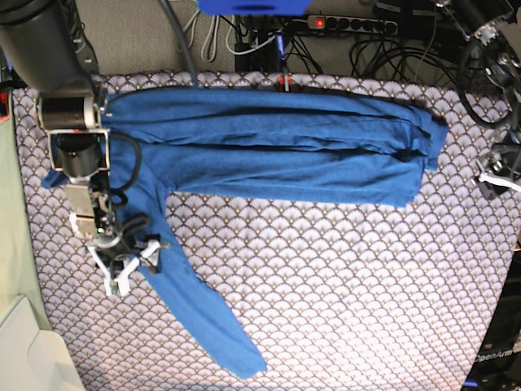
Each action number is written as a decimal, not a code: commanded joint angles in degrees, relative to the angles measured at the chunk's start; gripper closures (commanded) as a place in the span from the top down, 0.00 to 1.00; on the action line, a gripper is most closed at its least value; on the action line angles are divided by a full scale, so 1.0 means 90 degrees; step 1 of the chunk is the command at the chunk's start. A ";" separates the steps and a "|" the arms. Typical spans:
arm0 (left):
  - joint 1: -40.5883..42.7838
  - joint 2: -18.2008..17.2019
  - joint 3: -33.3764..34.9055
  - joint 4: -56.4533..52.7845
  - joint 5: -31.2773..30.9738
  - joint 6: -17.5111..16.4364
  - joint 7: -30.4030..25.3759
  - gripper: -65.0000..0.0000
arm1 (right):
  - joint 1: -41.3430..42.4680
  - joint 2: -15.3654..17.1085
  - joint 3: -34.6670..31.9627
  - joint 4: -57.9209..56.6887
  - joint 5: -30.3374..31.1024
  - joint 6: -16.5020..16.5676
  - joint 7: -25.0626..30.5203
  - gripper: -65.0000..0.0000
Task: Fold the T-shirt properly
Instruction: 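Lower the right gripper onto the hanging blue sleeve and close on it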
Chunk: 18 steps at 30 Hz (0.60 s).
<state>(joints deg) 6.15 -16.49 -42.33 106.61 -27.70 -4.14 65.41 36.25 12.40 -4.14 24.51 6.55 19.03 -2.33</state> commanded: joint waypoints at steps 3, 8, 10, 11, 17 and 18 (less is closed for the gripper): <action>-0.0063 -0.0107 -0.0039 0.0125 -0.0052 0.0006 -0.0073 0.39 | 0.0216 0.0063 0.0016 -0.0013 0.0049 -0.0029 0.0078 0.65; 0.0064 -0.0107 -0.0039 0.0125 -0.0052 0.0006 -0.0122 0.39 | 0.0373 0.0063 0.0016 -0.0599 0.0059 -0.0029 0.0117 0.62; 0.0064 -0.0107 -0.0039 0.0125 -0.0052 0.0006 -0.0112 0.39 | 0.0373 0.0063 0.0016 -0.0599 0.0059 -0.0029 0.0117 0.54; 0.0064 -0.0107 -0.0039 0.0125 -0.0052 0.0006 -0.0093 0.39 | 0.0373 0.0063 0.0016 -0.0580 0.0059 -0.0029 0.0117 0.49; 0.0064 -0.0107 -0.0039 0.0125 -0.0052 0.0006 -0.0073 0.38 | 0.0373 0.0063 0.0016 -0.0580 0.0059 -0.0029 0.0117 0.10; 0.0064 -0.0107 -0.0039 0.0125 -0.0052 0.0006 -0.0073 0.38 | 0.0373 0.0063 0.0016 -0.0580 0.0059 -0.0029 0.0117 0.04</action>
<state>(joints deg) 7.29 -16.47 -42.33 106.61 -27.73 -4.19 65.60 38.39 12.69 -4.12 18.90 6.98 18.52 -0.08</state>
